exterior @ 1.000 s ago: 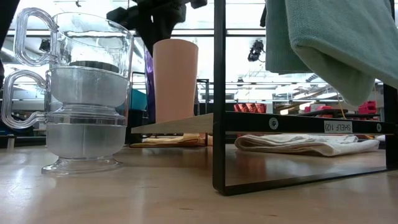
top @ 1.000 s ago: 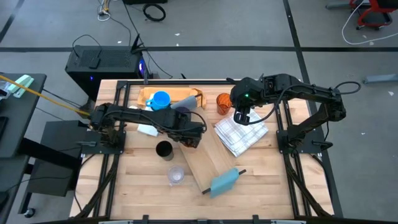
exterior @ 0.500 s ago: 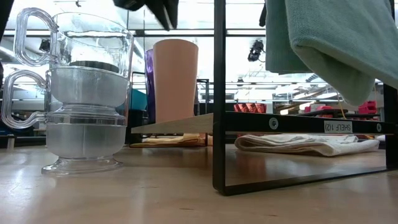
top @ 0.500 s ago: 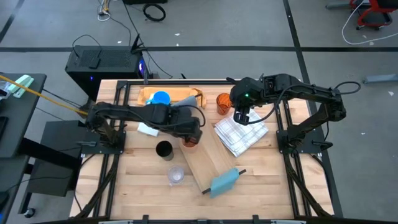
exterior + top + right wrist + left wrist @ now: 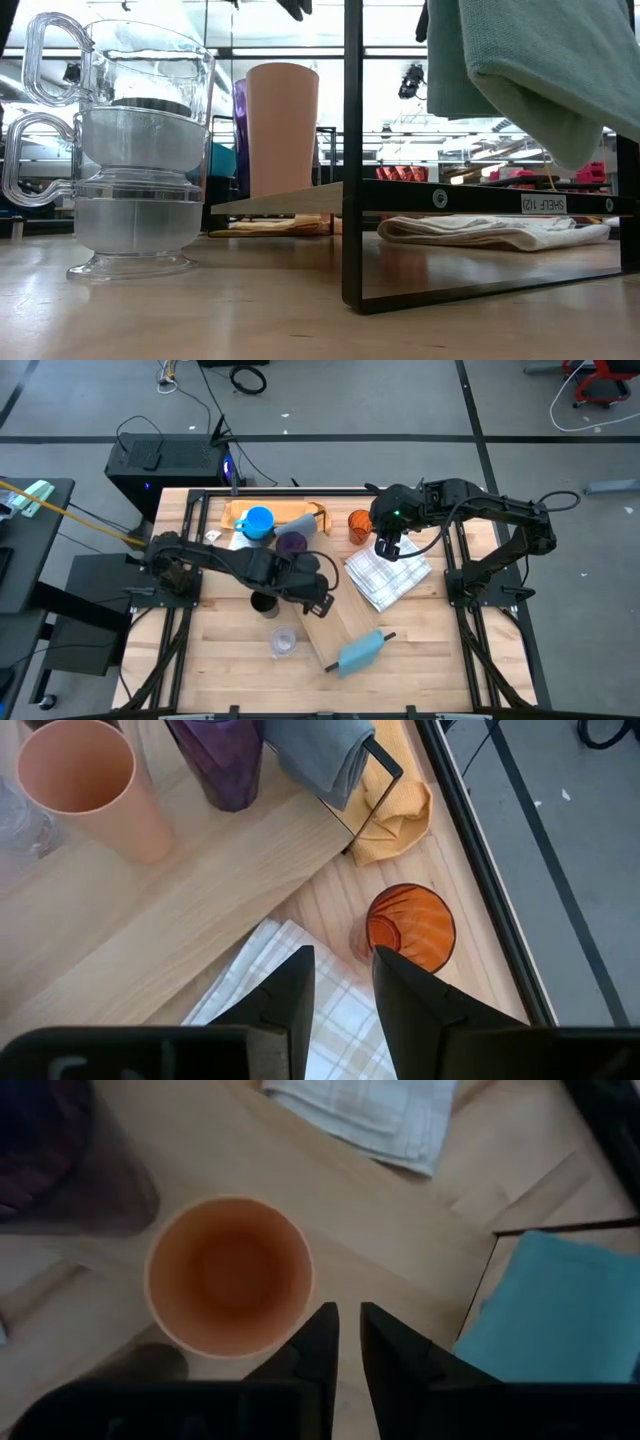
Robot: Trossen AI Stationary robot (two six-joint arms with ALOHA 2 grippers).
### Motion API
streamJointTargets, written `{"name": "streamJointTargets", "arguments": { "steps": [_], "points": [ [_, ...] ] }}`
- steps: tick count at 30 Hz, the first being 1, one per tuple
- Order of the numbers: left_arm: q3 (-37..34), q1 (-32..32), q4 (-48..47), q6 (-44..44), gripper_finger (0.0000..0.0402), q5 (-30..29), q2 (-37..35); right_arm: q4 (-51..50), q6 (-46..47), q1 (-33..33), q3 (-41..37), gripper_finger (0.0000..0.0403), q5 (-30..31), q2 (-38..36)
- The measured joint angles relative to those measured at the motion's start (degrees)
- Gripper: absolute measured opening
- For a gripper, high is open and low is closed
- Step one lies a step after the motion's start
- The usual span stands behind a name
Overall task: Stack small to large cups/mugs on shelf
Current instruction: Put the light orange cup on the shelf
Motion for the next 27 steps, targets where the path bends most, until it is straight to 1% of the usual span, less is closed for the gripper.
{"name": "streamJointTargets", "arguments": {
  "steps": [6, 12, 20, 27],
  "points": [
    [-0.07, -0.49, -2.23, 0.03, 0.0037, 0.6, 1.76, 0.11, 0.99, 0.01, 0.0, 0.011, 0.02, 0.0],
    [-0.12, 0.52, -6.8, 0.64, 0.0034, 0.62, 3.16, 0.31, 1.46, 0.01, 0.0, 0.011, 0.0, 0.0],
    [-0.09, 2.27, -5.44, 3.13, 0.0032, 0.34, 4.55, 0.28, 1.46, 0.0, 0.0, 0.011, 0.0, 0.0],
    [-0.04, 3.8, -5.42, 4.93, 0.0027, -2.63, 4.41, 0.37, 1.4, 0.01, 0.0, 0.011, 0.0, 0.0]
  ]
}}
